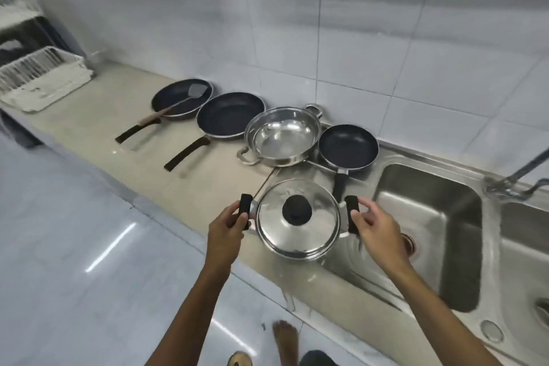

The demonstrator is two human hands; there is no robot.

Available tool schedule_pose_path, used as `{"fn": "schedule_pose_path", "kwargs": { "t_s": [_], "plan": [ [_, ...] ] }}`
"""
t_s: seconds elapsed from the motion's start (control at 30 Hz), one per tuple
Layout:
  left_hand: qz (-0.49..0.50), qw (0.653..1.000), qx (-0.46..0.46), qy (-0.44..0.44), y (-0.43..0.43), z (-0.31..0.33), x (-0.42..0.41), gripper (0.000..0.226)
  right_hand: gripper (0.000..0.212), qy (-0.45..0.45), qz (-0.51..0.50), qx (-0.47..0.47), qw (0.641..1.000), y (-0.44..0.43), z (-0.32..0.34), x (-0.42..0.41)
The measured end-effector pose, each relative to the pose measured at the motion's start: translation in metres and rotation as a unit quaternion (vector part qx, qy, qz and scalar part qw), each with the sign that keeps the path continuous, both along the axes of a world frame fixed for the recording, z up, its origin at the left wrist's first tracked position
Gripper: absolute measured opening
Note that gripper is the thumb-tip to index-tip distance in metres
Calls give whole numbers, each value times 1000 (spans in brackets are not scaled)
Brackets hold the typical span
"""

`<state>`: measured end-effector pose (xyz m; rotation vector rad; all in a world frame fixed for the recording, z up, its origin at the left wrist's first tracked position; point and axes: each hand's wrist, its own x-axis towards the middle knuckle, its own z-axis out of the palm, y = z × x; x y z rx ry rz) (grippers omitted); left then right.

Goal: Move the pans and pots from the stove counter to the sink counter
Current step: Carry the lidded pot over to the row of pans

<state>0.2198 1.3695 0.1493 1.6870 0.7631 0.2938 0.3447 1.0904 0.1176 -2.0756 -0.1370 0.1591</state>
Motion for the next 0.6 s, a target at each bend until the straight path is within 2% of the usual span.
{"fn": "schedule_pose_path", "kwargs": {
  "t_s": [0.2, 0.6],
  "plan": [
    [-14, 999, -37, 28, 49, -14, 85, 29, 45, 32, -26, -16, 999, 37, -12, 44],
    [-48, 994, -87, 49, 79, -37, 138, 34, 43, 63, -59, -24, 996, 56, -35, 79]
  ]
}}
